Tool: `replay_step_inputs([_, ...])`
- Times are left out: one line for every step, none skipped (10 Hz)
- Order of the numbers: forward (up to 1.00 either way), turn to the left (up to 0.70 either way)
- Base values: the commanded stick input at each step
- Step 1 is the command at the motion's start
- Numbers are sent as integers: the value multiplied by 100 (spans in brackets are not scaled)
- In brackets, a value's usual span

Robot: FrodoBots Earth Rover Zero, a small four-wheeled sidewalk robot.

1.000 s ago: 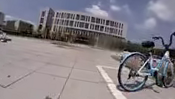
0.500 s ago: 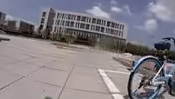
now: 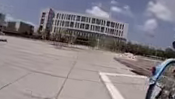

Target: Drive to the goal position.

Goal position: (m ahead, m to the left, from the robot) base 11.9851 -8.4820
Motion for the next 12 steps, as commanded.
replay_step_inputs([70, 0])
replay_step_inputs([70, 0])
replay_step_inputs([70, 0])
replay_step_inputs([70, 0])
replay_step_inputs([70, 0])
replay_step_inputs([70, 0])
replay_step_inputs([70, 0])
replay_step_inputs([70, 0])
replay_step_inputs([70, 0])
replay_step_inputs([70, 0])
replay_step_inputs([70, 0])
replay_step_inputs([70, 0])
